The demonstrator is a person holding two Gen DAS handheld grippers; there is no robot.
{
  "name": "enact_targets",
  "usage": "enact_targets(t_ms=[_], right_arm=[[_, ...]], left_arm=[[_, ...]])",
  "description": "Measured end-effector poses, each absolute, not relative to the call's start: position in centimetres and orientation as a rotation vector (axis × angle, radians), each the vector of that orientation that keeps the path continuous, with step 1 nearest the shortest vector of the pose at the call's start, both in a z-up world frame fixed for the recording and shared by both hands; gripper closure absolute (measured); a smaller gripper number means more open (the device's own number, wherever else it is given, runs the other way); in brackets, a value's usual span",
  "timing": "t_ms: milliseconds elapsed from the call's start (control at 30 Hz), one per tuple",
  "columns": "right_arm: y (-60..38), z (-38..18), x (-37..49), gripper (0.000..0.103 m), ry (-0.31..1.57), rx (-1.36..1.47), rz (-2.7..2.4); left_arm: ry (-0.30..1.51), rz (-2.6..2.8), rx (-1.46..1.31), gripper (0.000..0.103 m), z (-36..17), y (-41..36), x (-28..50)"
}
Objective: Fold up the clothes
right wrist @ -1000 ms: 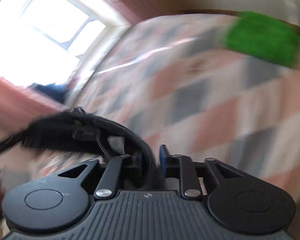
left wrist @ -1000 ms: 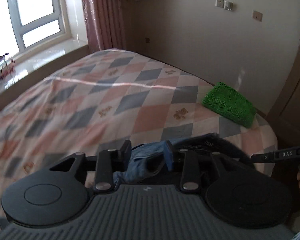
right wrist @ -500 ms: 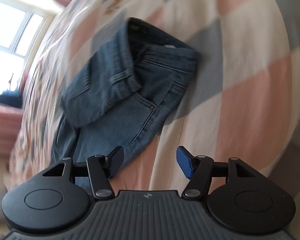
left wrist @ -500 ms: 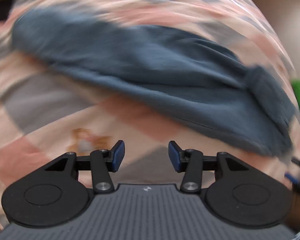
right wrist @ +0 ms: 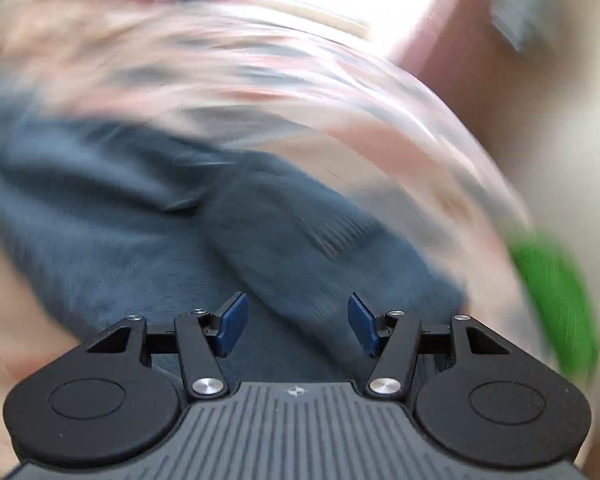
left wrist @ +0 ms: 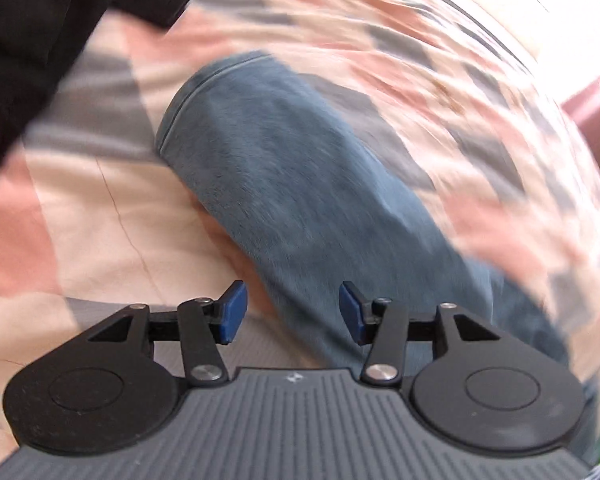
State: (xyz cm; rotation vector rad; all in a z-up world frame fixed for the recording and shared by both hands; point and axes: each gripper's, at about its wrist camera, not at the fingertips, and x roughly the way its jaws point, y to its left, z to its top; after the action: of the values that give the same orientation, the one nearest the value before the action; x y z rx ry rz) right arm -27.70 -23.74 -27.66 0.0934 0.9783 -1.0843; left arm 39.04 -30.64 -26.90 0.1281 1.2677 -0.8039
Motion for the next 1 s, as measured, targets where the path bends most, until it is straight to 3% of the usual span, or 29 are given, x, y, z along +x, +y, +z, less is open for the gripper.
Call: enact_targets(t_ms=[167,267,300,333,400,533,700,767,800,867,900,933,1000], right_arm=[[-24.8,-33.2,-23.0,0.040,1.211,-0.389,-0.950],[-25.9,-35.6,-23.0,0.038,1.315,-0.554,-0.923],[-26.3,-36.1,-23.2,0.043,1.332,-0.586,-0.910],[-27.0,-35.6,-23.7,0.068,1.323,-0.547,-0.900],[-28.6,-33.7,-24.7,0.099,1.285,-0.431,-0.884],[-32.3,-26.9,-27.2,0.099,1.126,-0.259,-0.941],[-41.6,-20.3,-30.4,0.099,0.985,-0.147,-1.083],[-46.2,-20.0,-30.7,0.099,0.989,-0.112,-1.138],[-49.0,-21.0,-31.0,0.095,0.996,-0.072,-1.183],[-54.0,-23.2,-32.5,0.073,1.025,0.160,-1.326],[-56.3,-24.4,-33.6,0.060,1.042,0.317,-1.397],[-56.5,-24.6,-34.7,0.060,0.978,0.440,-1.420],[-55.2,-24.2,-36.7,0.053,0.795,0.642,-1.413]], left_arm=[[1.344,-0.755,0.055,0.061,-29.7,-31.8,40.2],[1.333,-0.757,0.056,0.084,-29.4,-32.6,40.3],[1.317,-0.773,0.077,0.091,-28.6,-33.0,40.2],[1.300,-0.789,0.097,0.095,-27.8,-33.4,40.0],[1.266,-0.821,0.138,0.096,-26.1,-34.2,39.8],[1.203,-0.892,0.206,0.097,-22.5,-36.4,39.1],[1.122,-1.088,0.239,0.096,-17.1,-48.6,38.1],[1.100,-1.124,0.275,0.090,-16.1,-54.1,38.0],[1.100,-1.113,0.298,0.086,-16.0,-56.4,37.9],[1.091,-1.091,0.345,0.077,-16.6,-56.7,37.1],[1.085,-1.080,0.368,0.057,-17.1,-56.6,36.6],[1.080,-1.068,0.391,0.045,-17.5,-56.4,36.1],[1.106,-1.056,0.440,0.045,-19.4,-53.8,35.5]])
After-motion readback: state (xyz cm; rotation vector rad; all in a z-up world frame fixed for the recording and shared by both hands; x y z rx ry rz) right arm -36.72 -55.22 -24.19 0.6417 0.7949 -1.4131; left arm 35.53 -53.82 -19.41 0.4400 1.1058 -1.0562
